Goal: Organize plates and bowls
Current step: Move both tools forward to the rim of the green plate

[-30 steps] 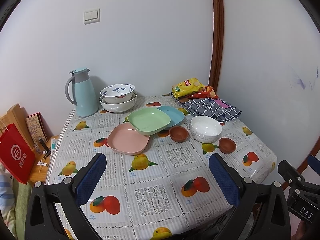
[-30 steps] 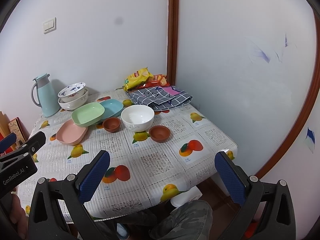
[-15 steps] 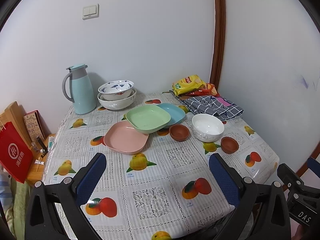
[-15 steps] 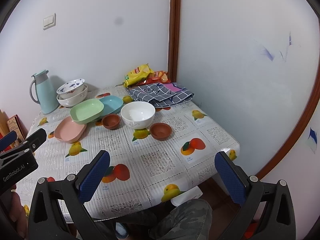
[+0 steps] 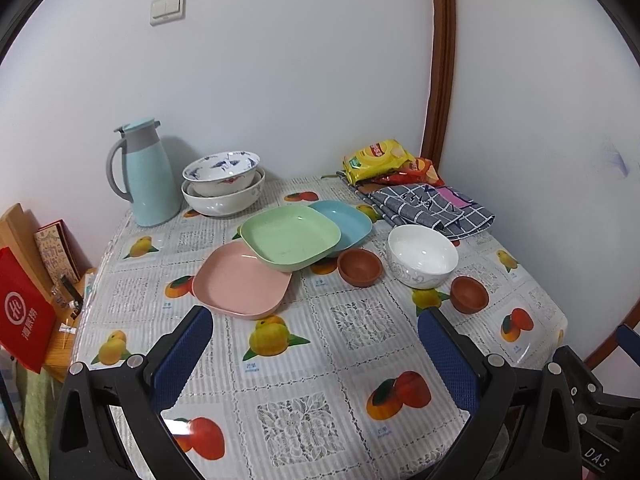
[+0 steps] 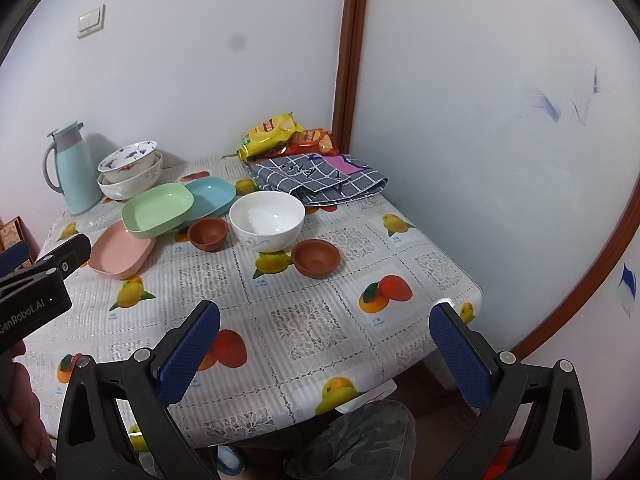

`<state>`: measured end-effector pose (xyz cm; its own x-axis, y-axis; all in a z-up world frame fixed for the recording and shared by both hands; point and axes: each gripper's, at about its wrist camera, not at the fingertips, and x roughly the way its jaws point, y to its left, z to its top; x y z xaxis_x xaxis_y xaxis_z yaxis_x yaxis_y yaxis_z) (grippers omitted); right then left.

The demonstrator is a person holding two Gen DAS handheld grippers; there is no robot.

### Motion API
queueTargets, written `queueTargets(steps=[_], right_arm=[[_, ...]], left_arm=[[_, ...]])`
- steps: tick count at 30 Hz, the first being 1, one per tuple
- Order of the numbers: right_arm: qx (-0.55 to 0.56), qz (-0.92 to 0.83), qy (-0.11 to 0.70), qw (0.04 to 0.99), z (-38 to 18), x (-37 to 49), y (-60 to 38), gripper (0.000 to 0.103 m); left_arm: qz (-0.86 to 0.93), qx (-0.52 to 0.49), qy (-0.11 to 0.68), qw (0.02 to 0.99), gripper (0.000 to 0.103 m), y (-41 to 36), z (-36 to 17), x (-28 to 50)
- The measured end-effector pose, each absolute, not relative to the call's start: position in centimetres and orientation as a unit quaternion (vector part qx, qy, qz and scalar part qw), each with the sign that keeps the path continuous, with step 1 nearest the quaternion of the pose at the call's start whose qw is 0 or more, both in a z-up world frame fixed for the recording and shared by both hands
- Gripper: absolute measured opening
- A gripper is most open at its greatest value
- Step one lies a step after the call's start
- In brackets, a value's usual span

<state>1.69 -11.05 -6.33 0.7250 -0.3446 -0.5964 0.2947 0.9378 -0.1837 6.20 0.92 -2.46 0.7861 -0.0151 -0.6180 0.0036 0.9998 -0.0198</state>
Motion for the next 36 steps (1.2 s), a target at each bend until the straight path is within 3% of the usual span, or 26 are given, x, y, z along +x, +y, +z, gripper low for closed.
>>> queueTargets(steps=[15, 36], right_arm=[[0.035, -0.1, 0.295, 0.949, -5.6, 6.2, -11.0, 0.103], [0.003, -0.096, 0.318, 0.943, -6.5, 16.0, -10.3, 0.1]], left_arm=[[0.007, -0.022, 0.358, 0.933, 0.103, 3.9, -3.9, 11.8], [0.025, -0.065, 0.396, 0.916, 0.103, 8.1, -6.4, 18.8]])
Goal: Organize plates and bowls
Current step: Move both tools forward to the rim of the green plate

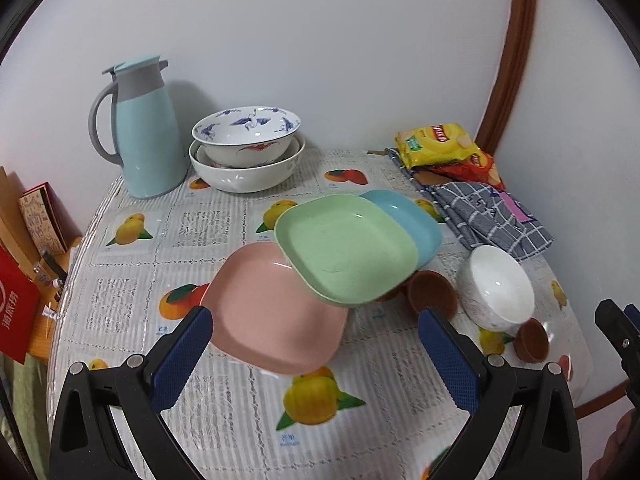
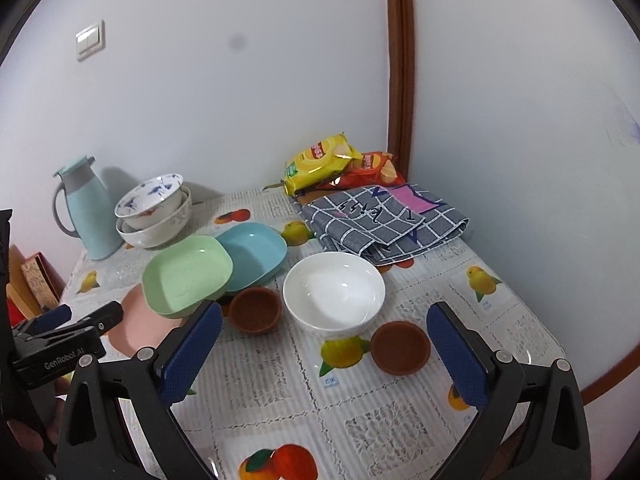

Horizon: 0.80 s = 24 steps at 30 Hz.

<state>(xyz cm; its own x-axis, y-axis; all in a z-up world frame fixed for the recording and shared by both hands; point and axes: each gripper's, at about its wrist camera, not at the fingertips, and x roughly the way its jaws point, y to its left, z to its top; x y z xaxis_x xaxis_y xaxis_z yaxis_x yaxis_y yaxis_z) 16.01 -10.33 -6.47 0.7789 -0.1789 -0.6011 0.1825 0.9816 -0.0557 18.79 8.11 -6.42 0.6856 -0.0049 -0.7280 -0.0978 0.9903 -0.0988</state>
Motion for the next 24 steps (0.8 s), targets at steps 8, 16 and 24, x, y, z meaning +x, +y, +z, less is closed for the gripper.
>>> queueTargets(steps=[8, 16, 24], right_arm=[[-0.007, -0.077, 0.335, 0.939, -8.1, 20.2, -10.2, 0.094], [0.004, -0.026, 0.368, 0.929, -9.8, 25.9, -9.2, 0.071], [-0.012, 0.017, 0.397, 0.918, -12.9, 30.2, -6.8, 0.053]], left_arm=[[0.043, -0.075, 0.41, 0.908, 0.103, 9.8, -8.0, 22.2], [0.045, -0.095, 0.412, 0.905, 0.094, 11.4, -9.1, 26.3], [0.03, -0.109, 0.436, 0.893, 0.064, 11.8, -11.4, 30.2]])
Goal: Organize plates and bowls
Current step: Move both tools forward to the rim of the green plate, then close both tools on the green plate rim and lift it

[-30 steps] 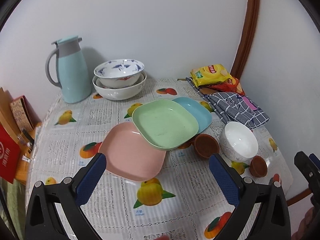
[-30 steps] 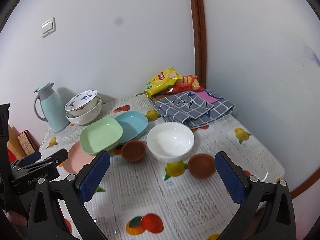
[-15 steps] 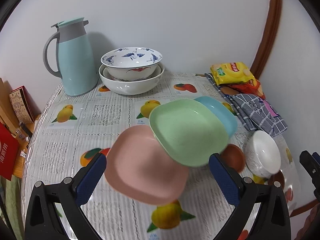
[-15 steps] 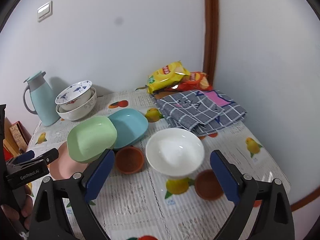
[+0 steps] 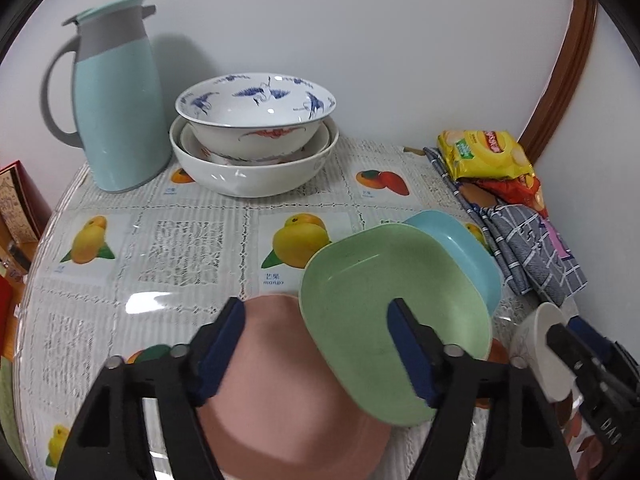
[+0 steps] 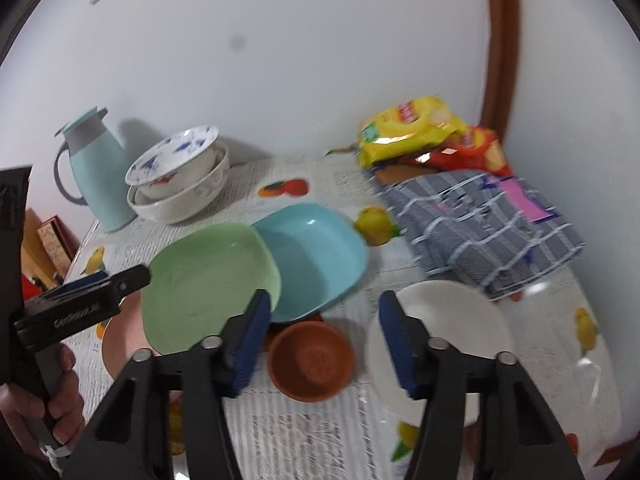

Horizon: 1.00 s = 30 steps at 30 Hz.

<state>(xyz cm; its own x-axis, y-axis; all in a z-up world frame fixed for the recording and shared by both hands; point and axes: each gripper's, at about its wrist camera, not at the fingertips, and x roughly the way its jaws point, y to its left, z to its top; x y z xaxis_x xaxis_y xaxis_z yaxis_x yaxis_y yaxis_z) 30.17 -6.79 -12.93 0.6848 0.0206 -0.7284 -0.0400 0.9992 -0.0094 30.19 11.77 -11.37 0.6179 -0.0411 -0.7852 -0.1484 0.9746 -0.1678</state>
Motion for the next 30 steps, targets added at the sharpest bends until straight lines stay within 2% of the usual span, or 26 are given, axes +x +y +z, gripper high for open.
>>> queueTargets(steps=[3, 6, 11, 16, 18, 20, 21, 23, 30], right_arm=[[-0.014, 0.024, 0.409, 0.912, -14.2, 31.3, -6.2, 0.052], [-0.014, 0.031, 0.419, 0.907, -15.3, 32.3, -5.9, 0.045], [-0.013, 0.04, 0.431, 0.901, -16.6, 33.4, -5.4, 0.045], [-0.015, 0.042, 0.458, 0.888, -18.7, 35.0, -4.5, 0.045], [-0.01, 0.047, 0.46, 0.887, -19.2, 35.4, -4.1, 0.045], [-0.013, 0.045, 0.459, 0.887, -19.5, 35.7, -3.8, 0.044], [-0.015, 0.043, 0.458, 0.888, -19.6, 35.8, -3.7, 0.043], [-0.012, 0.047, 0.461, 0.886, -19.9, 36.1, -3.5, 0.029], [0.001, 0.032, 0.455, 0.89, -20.0, 36.2, -3.8, 0.018]], left_arm=[[0.029, -0.114, 0.442, 0.889, 0.058, 11.9, -12.2, 31.2], [0.026, -0.117, 0.444, 0.888, 0.056, 12.0, -12.9, 32.1], [0.013, -0.122, 0.445, 0.887, 0.053, 11.8, -13.8, 33.2], [0.009, -0.121, 0.453, 0.883, 0.04, 11.7, -14.5, 33.9], [0.002, -0.126, 0.455, 0.882, 0.03, 11.6, -14.8, 34.0], [-0.002, -0.125, 0.456, 0.881, 0.025, 11.4, -14.9, 34.1], [-0.005, -0.125, 0.456, 0.881, 0.019, 11.3, -15.0, 34.1], [-0.005, -0.124, 0.457, 0.881, 0.016, 11.3, -15.0, 34.1], [-0.004, -0.131, 0.453, 0.882, 0.012, 11.5, -14.6, 33.6]])
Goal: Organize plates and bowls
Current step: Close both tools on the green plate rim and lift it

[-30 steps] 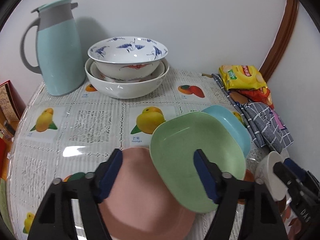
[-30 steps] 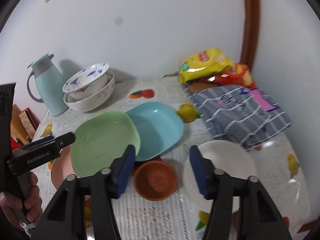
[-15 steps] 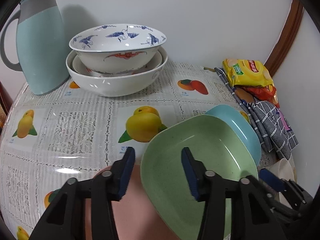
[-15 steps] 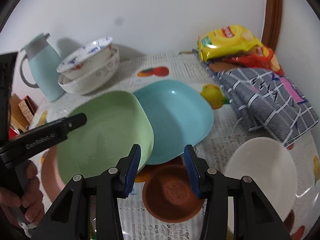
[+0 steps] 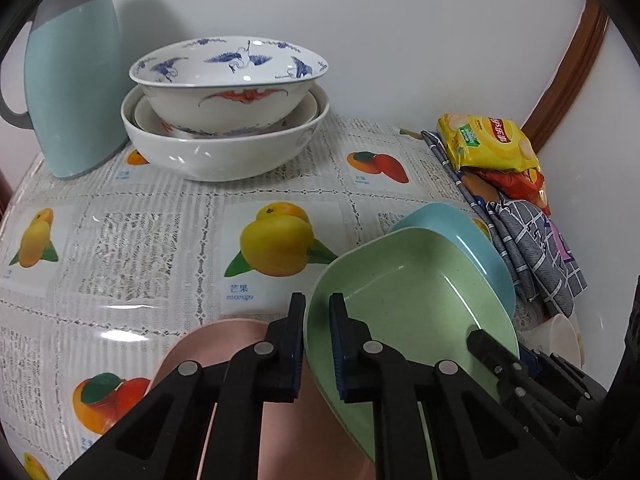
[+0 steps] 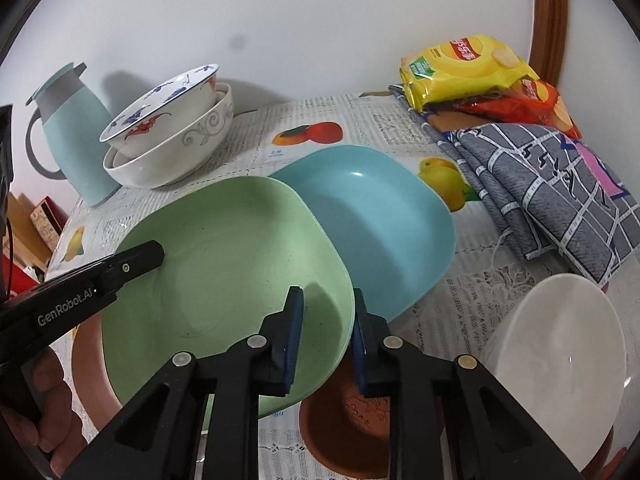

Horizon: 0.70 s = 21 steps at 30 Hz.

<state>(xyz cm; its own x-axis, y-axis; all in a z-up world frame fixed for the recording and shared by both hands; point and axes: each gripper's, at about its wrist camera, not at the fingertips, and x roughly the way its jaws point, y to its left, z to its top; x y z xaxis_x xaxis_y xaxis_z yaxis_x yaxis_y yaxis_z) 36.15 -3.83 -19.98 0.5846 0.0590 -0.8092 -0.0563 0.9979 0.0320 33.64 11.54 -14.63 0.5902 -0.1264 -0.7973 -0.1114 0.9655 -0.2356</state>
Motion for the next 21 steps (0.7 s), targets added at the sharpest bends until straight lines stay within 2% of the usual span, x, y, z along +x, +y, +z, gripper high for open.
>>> queueTargets(steps=[21], right_arm=[[0.045, 0.022, 0.413, 0.909, -14.8, 29.6, -5.0, 0.011]], left_arm=[[-0.044, -0.156, 0.418, 0.894, 0.012, 11.2, -10.0, 26.7]])
